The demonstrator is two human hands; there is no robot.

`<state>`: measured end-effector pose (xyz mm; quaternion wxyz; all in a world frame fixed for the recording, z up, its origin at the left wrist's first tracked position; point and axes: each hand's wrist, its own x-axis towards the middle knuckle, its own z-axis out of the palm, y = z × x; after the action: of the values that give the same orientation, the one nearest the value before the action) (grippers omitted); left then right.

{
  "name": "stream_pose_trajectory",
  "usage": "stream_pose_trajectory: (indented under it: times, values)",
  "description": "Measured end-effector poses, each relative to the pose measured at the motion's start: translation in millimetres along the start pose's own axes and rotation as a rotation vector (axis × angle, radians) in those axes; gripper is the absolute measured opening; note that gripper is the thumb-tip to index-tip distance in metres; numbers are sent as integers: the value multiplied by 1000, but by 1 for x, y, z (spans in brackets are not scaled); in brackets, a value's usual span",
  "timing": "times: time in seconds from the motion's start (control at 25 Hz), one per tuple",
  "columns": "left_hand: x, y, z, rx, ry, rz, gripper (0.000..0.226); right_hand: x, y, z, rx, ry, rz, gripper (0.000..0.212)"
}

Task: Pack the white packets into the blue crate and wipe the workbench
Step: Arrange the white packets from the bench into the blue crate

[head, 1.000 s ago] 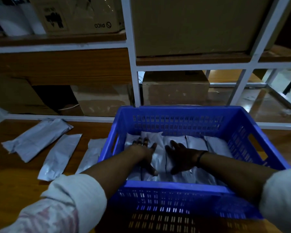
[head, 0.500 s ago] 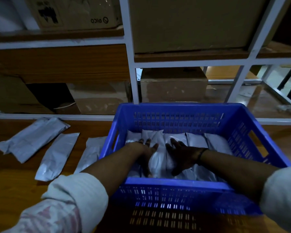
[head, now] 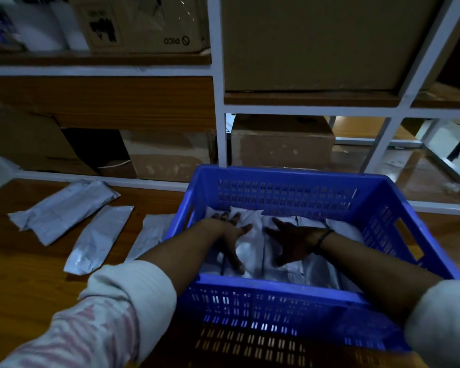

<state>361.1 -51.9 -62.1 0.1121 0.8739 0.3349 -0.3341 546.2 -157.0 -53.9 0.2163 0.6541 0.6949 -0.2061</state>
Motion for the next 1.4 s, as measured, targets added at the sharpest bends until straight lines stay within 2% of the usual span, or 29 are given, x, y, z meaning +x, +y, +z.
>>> stream_pose_trajectory:
  times: [0.08, 0.16, 0.24, 0.32, 0.52, 0.64, 0.76, 0.88, 1.0, 1.12, 1.28, 1.4]
  values:
    - [-11, -6, -10, 31, 140, 11, 130, -5, -1, -18, 4, 153, 9, 101]
    - [-29, -13, -25, 88, 375, 25, 115, -9, -9, -41, 9, 301, 25, 96]
    - [-54, -27, -40, 126, 610, 56, 103, -10, -26, -63, 39, 390, 68, 94]
    - [-80, -52, -48, 58, 774, 55, 96, -9, -53, -80, 105, 482, 112, 94]
    - [-113, -146, -18, -210, 928, -55, 82, 2, -142, -113, 330, 688, 102, 91]
    - [-120, -204, 13, -294, 941, -59, 79, 20, -197, -134, 387, 742, 94, 86]
    - [-121, -248, 41, -385, 887, -86, 80, 38, -244, -151, 391, 772, 94, 82]
    - [-116, -285, 74, -438, 812, -118, 80, 63, -287, -155, 392, 707, 135, 79]
    - [-103, -302, 115, -358, 668, -177, 87, 94, -324, -141, 356, 625, 208, 76]
    - [-92, -304, 160, -363, 519, -239, 90, 126, -346, -104, 462, 545, 255, 66]
    - [-88, -307, 209, -309, 547, -233, 99, 163, -362, -41, 511, 422, 327, 87]
    - [-93, -310, 227, -289, 601, -199, 97, 166, -371, -7, 474, 455, 346, 94]
